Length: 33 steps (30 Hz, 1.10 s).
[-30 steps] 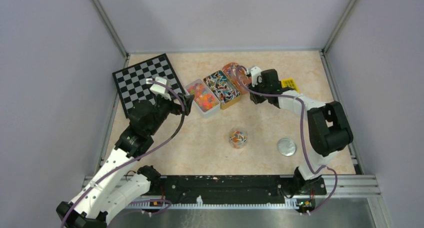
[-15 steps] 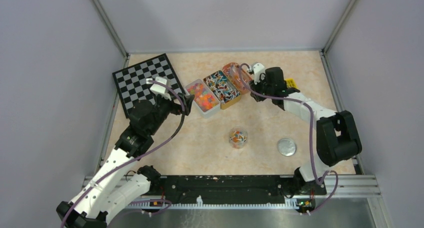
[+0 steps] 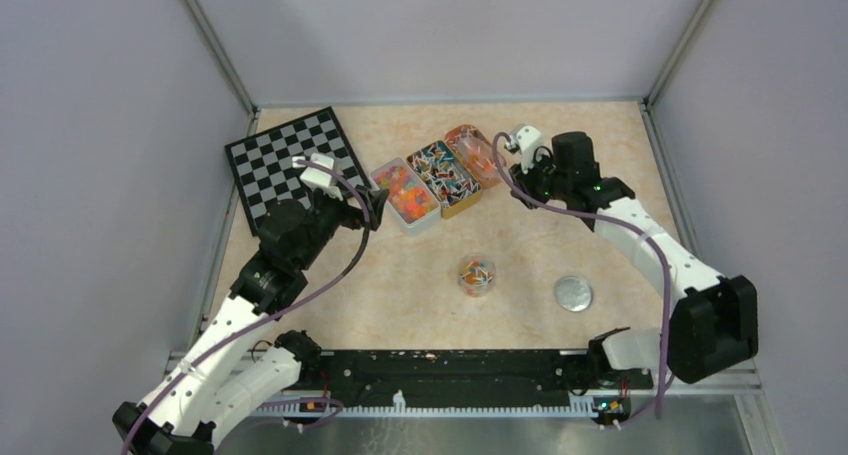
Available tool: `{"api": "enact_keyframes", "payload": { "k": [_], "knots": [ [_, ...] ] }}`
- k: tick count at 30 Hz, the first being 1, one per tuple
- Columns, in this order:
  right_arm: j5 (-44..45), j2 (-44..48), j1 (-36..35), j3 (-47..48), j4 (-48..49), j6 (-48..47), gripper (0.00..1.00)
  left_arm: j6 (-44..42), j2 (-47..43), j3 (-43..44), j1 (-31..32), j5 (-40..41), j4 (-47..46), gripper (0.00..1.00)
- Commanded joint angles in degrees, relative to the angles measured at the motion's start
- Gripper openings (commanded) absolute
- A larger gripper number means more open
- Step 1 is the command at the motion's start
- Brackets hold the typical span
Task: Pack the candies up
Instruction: Place the fake candies in the packing bottle.
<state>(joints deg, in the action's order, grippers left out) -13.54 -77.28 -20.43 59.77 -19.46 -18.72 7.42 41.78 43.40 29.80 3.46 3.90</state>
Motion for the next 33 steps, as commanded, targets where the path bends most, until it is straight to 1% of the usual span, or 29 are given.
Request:
{"api": "enact_keyframes", "payload": {
  "k": [1,6,11,15,19,22,26,28,33],
  "knots": [
    [-5.2,7.5,0.3,0.1,-4.5,-4.9,0.0,0.4,-0.2,0.7,0.1,-0.4,-2.0,0.99],
    [-7.7,13.8,0.3,-2.1,-7.4,-5.4,0.0,0.4,-0.1,0.7,0.2,-0.6,-2.0,0.99],
    [-7.8,18.1,0.3,-1.2,-17.1,-8.4,0.0,0.6,0.2,0.7,0.2,-0.7,-2.0,0.99],
    [-8.0,21.5,0.0,-0.2,-24.0,-12.8,0.0,0.8,0.4,0.6,0.3,-0.9,-2.1,0.99],
    [-6.7,24.5,-2.0,-0.2,-30.3,-16.2,0.0,0.9,0.5,0.6,0.2,-1.0,-2.1,0.99],
    [-5.0,25.4,-3.6,-0.8,-33.5,-18.0,0.0,0.9,0.6,0.6,0.2,-1.1,-2.1,0.99],
    [1.8,24.2,-7.0,-0.7,-38.5,-19.1,0.0,0.9,0.5,0.6,0.2,-1.1,-2.1,0.99],
    [3.5,23.7,-8.3,-0.3,-40.2,-19.3,0.0,0.9,0.4,0.7,0.2,-1.0,-2.1,0.99],
    [2.0,23.6,-9.1,0.7,-42.4,-19.4,0.0,0.8,0.4,0.6,0.2,-0.9,-2.1,0.99]
  ]
}}
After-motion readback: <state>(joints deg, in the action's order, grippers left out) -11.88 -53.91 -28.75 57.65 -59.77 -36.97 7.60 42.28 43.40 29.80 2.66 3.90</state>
